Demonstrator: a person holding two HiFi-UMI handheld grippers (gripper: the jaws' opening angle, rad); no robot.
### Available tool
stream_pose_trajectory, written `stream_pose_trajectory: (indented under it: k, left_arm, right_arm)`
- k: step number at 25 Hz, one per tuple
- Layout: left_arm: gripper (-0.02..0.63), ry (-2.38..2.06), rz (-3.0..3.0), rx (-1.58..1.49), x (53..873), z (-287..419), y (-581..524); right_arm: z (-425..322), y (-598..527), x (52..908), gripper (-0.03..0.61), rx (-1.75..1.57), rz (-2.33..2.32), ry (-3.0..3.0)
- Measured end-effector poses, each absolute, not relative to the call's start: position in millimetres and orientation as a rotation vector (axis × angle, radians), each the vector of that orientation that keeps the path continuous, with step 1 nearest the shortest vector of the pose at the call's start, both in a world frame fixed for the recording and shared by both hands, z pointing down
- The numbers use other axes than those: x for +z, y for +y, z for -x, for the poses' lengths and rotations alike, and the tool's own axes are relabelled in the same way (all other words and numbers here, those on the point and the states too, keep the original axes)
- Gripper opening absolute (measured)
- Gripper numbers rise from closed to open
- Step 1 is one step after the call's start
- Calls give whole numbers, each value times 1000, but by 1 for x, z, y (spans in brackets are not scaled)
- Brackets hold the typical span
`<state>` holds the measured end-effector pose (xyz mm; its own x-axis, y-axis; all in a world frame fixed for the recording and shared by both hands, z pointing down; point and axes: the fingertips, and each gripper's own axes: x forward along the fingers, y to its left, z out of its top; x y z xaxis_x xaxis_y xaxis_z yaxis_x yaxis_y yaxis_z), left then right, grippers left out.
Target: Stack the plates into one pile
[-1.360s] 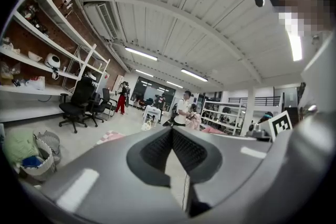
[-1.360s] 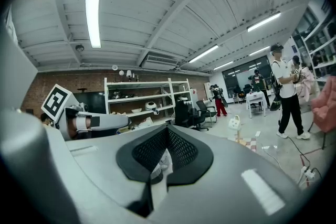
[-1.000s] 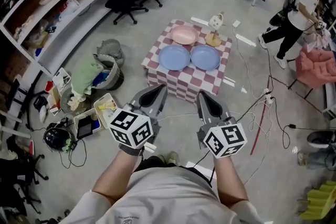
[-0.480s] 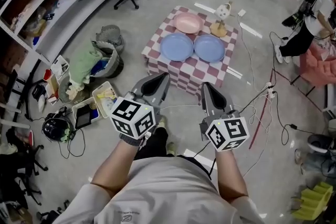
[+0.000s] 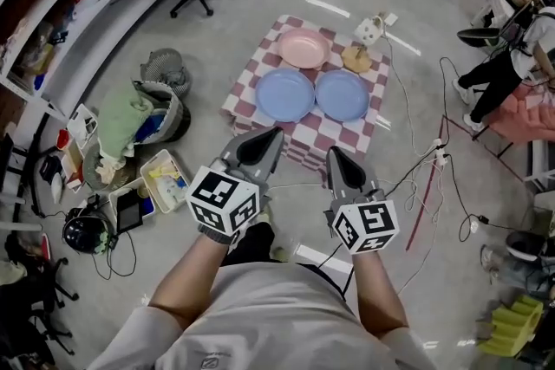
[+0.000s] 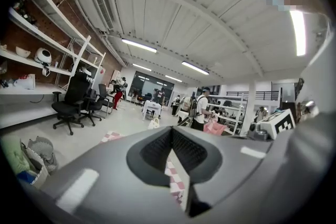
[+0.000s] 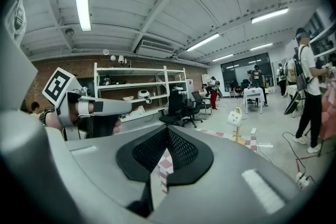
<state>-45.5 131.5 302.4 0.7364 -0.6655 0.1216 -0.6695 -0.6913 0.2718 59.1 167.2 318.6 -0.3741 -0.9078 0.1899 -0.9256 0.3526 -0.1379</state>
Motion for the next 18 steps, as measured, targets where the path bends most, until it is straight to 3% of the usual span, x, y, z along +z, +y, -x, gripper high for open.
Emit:
stream_pose_trajectory:
  k: [18]
  left_arm:
    - [6, -804, -2686, 113, 374, 16, 6]
  right_arm:
    - [-74, 43, 403, 11, 386, -1770, -2226]
